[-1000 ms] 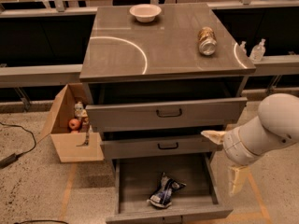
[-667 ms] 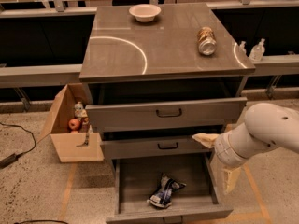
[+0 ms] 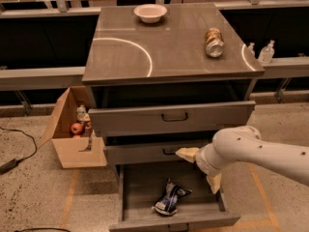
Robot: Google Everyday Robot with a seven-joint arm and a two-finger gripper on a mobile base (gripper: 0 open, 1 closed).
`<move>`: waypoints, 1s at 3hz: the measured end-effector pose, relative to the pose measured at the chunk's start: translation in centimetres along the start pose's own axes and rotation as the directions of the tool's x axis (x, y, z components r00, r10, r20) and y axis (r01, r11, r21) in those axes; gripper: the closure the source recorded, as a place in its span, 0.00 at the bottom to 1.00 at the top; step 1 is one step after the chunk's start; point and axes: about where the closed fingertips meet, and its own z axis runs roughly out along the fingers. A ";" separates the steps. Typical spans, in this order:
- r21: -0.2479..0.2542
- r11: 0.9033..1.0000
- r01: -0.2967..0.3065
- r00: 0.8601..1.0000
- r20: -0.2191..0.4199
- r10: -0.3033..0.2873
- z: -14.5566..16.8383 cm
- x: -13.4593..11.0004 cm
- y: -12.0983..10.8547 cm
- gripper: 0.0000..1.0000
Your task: Pick blue chip bag from bottom drawer and place on counter
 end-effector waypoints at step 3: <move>-0.055 0.980 0.189 0.982 -0.006 -0.190 12.5 -0.1 -0.1 0.00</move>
Offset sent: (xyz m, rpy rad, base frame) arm 0.0353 0.0577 -0.1685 -0.0954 -0.0353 0.2610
